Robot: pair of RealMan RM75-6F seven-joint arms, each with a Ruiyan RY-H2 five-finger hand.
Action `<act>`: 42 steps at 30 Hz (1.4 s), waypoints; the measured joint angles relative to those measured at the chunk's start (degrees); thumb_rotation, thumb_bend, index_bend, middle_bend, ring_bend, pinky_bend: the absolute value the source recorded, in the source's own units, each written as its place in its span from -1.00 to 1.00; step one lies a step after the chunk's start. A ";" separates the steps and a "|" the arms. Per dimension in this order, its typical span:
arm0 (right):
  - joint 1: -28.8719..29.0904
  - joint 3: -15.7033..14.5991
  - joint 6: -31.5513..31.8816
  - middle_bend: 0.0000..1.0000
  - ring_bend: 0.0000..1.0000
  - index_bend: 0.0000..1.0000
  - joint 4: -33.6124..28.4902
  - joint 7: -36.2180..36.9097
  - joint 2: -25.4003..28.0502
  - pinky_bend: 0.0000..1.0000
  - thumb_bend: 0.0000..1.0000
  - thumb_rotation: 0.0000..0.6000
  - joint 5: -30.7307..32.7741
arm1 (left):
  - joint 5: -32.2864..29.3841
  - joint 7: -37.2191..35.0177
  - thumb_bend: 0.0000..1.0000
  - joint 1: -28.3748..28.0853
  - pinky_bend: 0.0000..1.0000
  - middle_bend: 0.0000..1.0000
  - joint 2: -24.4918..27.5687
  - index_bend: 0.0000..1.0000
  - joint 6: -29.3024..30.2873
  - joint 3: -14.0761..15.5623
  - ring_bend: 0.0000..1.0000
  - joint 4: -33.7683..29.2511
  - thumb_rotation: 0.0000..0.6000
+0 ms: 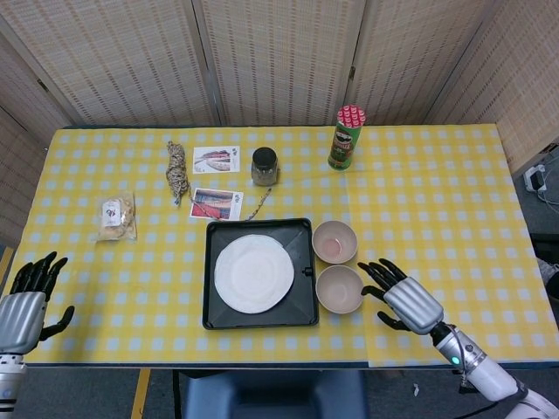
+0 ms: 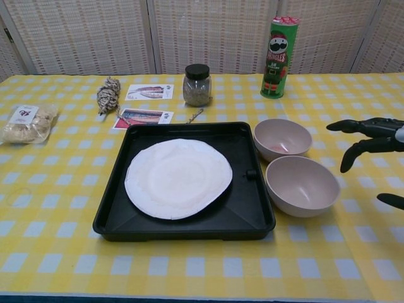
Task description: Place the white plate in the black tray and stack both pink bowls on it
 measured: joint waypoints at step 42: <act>2.87 2.71 -7.15 -1.00 -1.00 -0.01 8.02 0.39 -9.13 -1.00 -0.18 1.00 -0.46 | -0.90 -1.32 -0.07 1.33 -1.00 -1.00 1.82 -1.00 1.85 0.00 -1.00 -1.11 1.00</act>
